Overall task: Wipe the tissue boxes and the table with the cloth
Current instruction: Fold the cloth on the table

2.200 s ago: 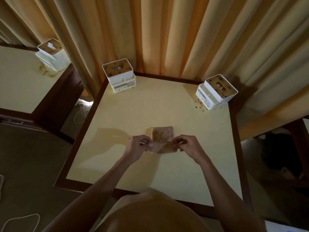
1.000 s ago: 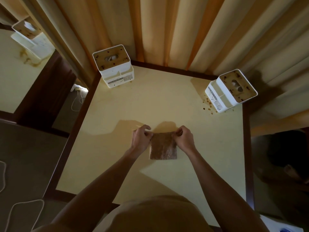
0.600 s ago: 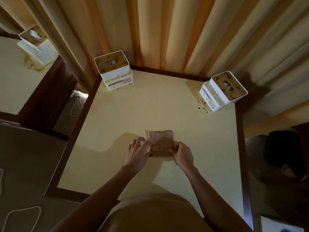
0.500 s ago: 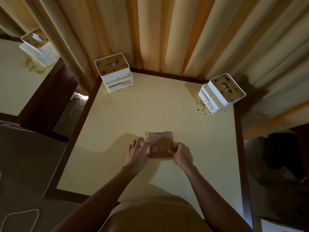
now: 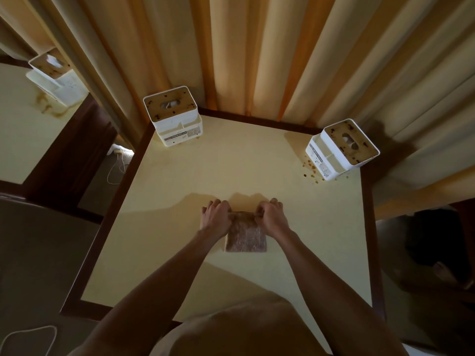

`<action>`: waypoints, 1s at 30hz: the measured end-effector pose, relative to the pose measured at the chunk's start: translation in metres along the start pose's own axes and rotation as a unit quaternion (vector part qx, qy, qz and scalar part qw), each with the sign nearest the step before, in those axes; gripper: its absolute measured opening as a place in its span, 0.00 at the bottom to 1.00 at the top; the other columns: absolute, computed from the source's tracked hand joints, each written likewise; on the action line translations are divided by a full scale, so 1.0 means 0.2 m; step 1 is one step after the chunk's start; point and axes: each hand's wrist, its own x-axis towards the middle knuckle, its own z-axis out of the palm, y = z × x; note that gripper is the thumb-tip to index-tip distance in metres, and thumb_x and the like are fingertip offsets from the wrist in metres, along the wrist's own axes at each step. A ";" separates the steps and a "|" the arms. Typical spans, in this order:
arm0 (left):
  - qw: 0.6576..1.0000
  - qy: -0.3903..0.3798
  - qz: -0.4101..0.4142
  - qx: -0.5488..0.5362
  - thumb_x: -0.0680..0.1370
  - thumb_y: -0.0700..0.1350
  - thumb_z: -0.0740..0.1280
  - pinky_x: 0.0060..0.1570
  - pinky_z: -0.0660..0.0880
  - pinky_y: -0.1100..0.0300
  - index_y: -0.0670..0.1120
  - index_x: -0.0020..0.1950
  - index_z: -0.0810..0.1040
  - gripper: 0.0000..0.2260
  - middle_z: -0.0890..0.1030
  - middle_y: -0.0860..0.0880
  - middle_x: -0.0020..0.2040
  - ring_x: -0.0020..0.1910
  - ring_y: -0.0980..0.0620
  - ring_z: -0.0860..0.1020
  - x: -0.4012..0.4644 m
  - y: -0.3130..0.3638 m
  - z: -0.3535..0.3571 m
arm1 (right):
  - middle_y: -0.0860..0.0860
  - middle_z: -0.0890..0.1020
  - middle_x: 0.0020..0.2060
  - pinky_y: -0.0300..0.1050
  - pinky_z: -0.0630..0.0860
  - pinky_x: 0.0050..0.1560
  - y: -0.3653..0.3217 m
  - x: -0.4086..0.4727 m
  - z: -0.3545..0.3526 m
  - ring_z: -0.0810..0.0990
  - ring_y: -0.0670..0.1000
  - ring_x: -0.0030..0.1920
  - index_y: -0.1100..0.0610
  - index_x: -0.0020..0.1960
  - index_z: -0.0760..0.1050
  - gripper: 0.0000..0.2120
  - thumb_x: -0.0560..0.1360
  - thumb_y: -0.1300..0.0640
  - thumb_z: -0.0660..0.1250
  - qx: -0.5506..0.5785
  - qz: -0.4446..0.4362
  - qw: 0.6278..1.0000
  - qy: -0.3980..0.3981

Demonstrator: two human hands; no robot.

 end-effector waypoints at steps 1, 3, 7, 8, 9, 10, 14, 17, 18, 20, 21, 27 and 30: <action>1.000 -0.009 -0.002 0.006 0.79 0.46 0.65 0.63 0.63 0.49 0.50 0.59 0.78 0.09 0.76 0.47 0.61 0.65 0.45 0.71 0.01 0.00 0.00 | 0.55 0.70 0.54 0.53 0.74 0.50 -0.01 0.01 -0.01 0.68 0.58 0.59 0.57 0.49 0.75 0.02 0.77 0.62 0.66 -0.004 0.001 1.000 -0.011; 1.000 -0.014 0.002 0.008 0.79 0.43 0.66 0.61 0.64 0.50 0.49 0.57 0.78 0.08 0.77 0.47 0.59 0.63 0.45 0.72 0.02 0.00 0.00 | 0.57 0.73 0.53 0.51 0.72 0.47 -0.03 0.02 -0.02 0.70 0.59 0.57 0.57 0.47 0.73 0.03 0.76 0.64 0.66 -0.003 0.002 0.999 -0.035; 0.994 -0.028 -0.020 -0.101 0.76 0.37 0.68 0.47 0.71 0.55 0.50 0.47 0.78 0.08 0.82 0.45 0.49 0.54 0.42 0.78 0.04 -0.04 0.00 | 0.55 0.78 0.43 0.48 0.70 0.39 -0.03 0.02 -0.03 0.79 0.59 0.46 0.59 0.50 0.72 0.07 0.74 0.64 0.68 0.092 0.022 0.994 -0.058; 0.990 -0.035 -0.038 -0.135 0.76 0.36 0.69 0.43 0.70 0.56 0.50 0.44 0.78 0.09 0.82 0.47 0.46 0.52 0.42 0.78 0.05 -0.05 0.00 | 0.54 0.79 0.43 0.47 0.71 0.38 -0.03 0.02 -0.04 0.79 0.56 0.45 0.59 0.51 0.73 0.08 0.74 0.63 0.69 0.122 0.031 0.990 -0.058; 0.985 -0.036 -0.054 -0.160 0.75 0.37 0.72 0.42 0.71 0.57 0.51 0.42 0.78 0.09 0.82 0.48 0.43 0.51 0.43 0.78 0.05 -0.06 -0.01 | 0.52 0.79 0.42 0.46 0.72 0.38 -0.03 0.01 -0.06 0.79 0.54 0.44 0.59 0.52 0.76 0.08 0.74 0.63 0.71 0.151 0.039 0.986 -0.063; 0.982 -0.035 -0.062 -0.176 0.74 0.39 0.74 0.44 0.72 0.56 0.51 0.42 0.79 0.08 0.81 0.49 0.41 0.49 0.44 0.78 0.06 -0.06 -0.02 | 0.51 0.80 0.41 0.44 0.72 0.37 -0.02 0.00 -0.07 0.79 0.52 0.43 0.60 0.51 0.78 0.07 0.73 0.62 0.72 0.175 0.044 0.981 -0.071; 0.978 -0.033 -0.067 -0.194 0.73 0.41 0.77 0.45 0.70 0.61 0.45 0.50 0.84 0.07 0.82 0.49 0.42 0.46 0.50 0.78 0.05 -0.08 -0.05 | 0.50 0.80 0.38 0.32 0.70 0.31 -0.01 -0.04 -0.12 0.76 0.46 0.37 0.62 0.49 0.82 0.06 0.73 0.63 0.76 0.228 0.044 0.968 -0.097; 0.977 -0.032 -0.069 -0.197 0.74 0.43 0.76 0.44 0.69 0.61 0.45 0.51 0.84 0.07 0.82 0.49 0.44 0.47 0.50 0.77 0.03 -0.06 -0.04 | 0.52 0.83 0.43 0.28 0.73 0.35 0.01 -0.05 -0.13 0.79 0.47 0.43 0.61 0.50 0.83 0.05 0.75 0.65 0.74 0.234 0.022 0.969 -0.073; 0.978 -0.031 -0.066 -0.194 0.75 0.42 0.75 0.44 0.69 0.61 0.45 0.51 0.84 0.06 0.82 0.49 0.44 0.48 0.49 0.77 0.02 -0.05 -0.04 | 0.51 0.83 0.43 0.29 0.73 0.37 0.01 -0.06 -0.14 0.80 0.47 0.43 0.60 0.49 0.83 0.04 0.75 0.66 0.73 0.229 0.010 0.971 -0.064; 0.981 -0.026 -0.060 -0.185 0.76 0.41 0.72 0.43 0.68 0.61 0.45 0.52 0.83 0.06 0.82 0.48 0.46 0.49 0.49 0.77 0.00 -0.04 -0.04 | 0.52 0.84 0.42 0.35 0.76 0.42 0.00 -0.07 -0.14 0.80 0.47 0.42 0.58 0.47 0.83 0.05 0.75 0.66 0.72 0.202 -0.014 0.978 -0.044; 0.981 -0.023 -0.058 -0.182 0.77 0.40 0.71 0.43 0.67 0.62 0.45 0.53 0.83 0.06 0.83 0.47 0.47 0.48 0.49 0.77 -0.02 -0.04 -0.04 | 0.53 0.85 0.42 0.40 0.77 0.44 0.00 -0.08 -0.14 0.81 0.49 0.43 0.58 0.47 0.83 0.05 0.75 0.66 0.72 0.184 -0.026 0.982 -0.032; 0.984 -0.018 -0.027 -0.173 0.76 0.42 0.72 0.42 0.68 0.63 0.45 0.52 0.82 0.05 0.83 0.46 0.49 0.50 0.47 0.80 -0.14 -0.05 -0.06 | 0.54 0.87 0.51 0.26 0.72 0.49 -0.04 -0.21 -0.14 0.84 0.48 0.51 0.61 0.56 0.86 0.08 0.78 0.63 0.72 0.135 -0.074 0.988 0.020; 0.986 -0.033 -0.032 -0.158 0.76 0.43 0.72 0.48 0.69 0.62 0.46 0.57 0.80 0.10 0.81 0.47 0.56 0.56 0.46 0.79 -0.21 -0.08 -0.08 | 0.55 0.87 0.52 0.19 0.69 0.46 -0.07 -0.29 -0.16 0.84 0.49 0.52 0.62 0.56 0.86 0.08 0.77 0.63 0.73 0.123 -0.081 0.988 0.038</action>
